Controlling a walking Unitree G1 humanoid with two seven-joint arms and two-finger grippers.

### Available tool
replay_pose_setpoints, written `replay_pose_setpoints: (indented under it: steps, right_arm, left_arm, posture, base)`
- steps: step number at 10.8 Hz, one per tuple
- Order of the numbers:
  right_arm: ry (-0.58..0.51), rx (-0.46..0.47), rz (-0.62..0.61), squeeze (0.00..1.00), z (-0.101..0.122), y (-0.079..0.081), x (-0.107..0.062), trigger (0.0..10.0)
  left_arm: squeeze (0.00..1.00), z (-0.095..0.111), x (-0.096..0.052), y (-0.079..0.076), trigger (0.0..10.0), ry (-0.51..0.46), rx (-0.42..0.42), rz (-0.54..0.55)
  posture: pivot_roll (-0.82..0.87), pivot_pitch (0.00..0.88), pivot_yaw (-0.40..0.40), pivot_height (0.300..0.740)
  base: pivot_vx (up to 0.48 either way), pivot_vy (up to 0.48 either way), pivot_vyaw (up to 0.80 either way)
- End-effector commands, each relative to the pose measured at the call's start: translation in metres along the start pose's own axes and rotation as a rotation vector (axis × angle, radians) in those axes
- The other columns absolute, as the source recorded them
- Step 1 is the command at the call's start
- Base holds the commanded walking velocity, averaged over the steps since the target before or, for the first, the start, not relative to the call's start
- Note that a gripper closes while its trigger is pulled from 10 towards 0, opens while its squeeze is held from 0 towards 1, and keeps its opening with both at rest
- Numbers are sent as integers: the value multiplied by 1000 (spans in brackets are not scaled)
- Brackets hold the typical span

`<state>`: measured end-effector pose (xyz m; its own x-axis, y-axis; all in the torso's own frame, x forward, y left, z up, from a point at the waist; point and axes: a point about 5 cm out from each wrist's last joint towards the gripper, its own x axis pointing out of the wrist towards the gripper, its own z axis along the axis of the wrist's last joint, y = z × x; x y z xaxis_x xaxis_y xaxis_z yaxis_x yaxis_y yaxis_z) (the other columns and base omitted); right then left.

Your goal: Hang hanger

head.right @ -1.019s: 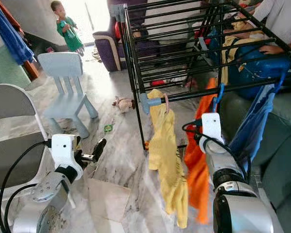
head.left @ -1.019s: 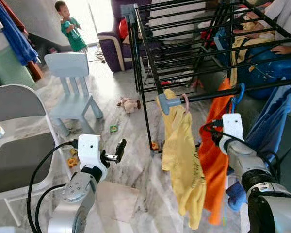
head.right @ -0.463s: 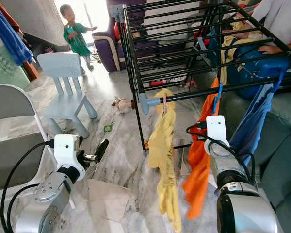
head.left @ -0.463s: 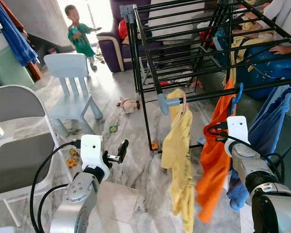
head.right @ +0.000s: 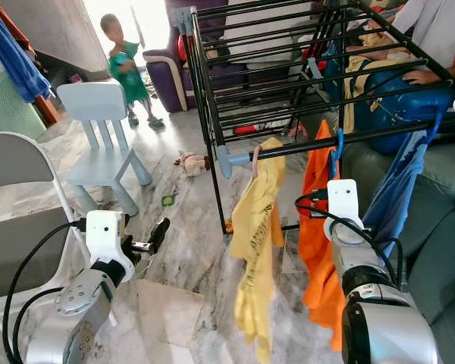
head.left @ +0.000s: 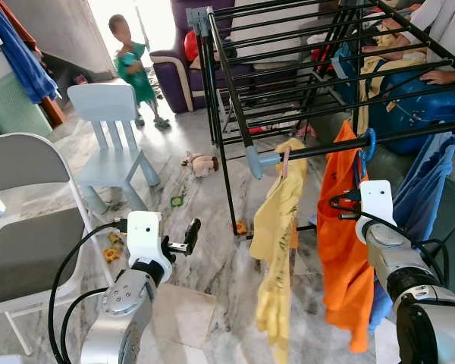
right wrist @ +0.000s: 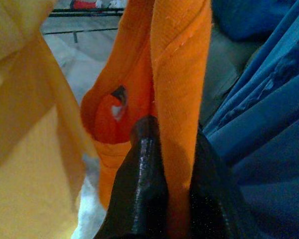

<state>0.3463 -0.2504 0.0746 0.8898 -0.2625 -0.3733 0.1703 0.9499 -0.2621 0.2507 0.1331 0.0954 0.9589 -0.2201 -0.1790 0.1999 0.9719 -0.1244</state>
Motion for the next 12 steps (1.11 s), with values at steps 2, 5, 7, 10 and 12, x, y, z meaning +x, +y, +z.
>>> replay_pose_setpoints:
  steps: [2, 5, 7, 10, 12]
  right_arm:
    - [-140, 33, -31, 0, 24, -5, 0, 0]
    - [-295, 65, -13, 0, 8, -6, -30, 10000]
    - [-302, 82, 15, 0, -14, -3, -65, 10000]
    - [-267, 104, 63, 0, -25, 2, -99, 10000]
    - [-254, 105, 71, 0, -24, 5, -101, 10000]
  left_arm:
    - [0, 3, 1, 3, 10000, -24, 12, 32]
    - [0, 7, -6, 5, 10000, -54, 22, 70]
    - [0, 2, -16, 10, 10000, -35, 33, 90]
    - [0, 1, -20, 11, 10000, -34, 41, 98]
    - [0, 1, -20, 11, 10000, -32, 43, 102]
  posture:
    - [-95, 0, 93, 740]
    - [-108, 0, 89, 740]
    - [-111, 0, 91, 740]
    - [-112, 0, 94, 740]
    - [-109, 0, 96, 740]
  base:
    - [0, 0, 0]
    - [0, 0, 0]
    - [0, 0, 0]
    - [0, 0, 0]
    - [-264, 0, 0]
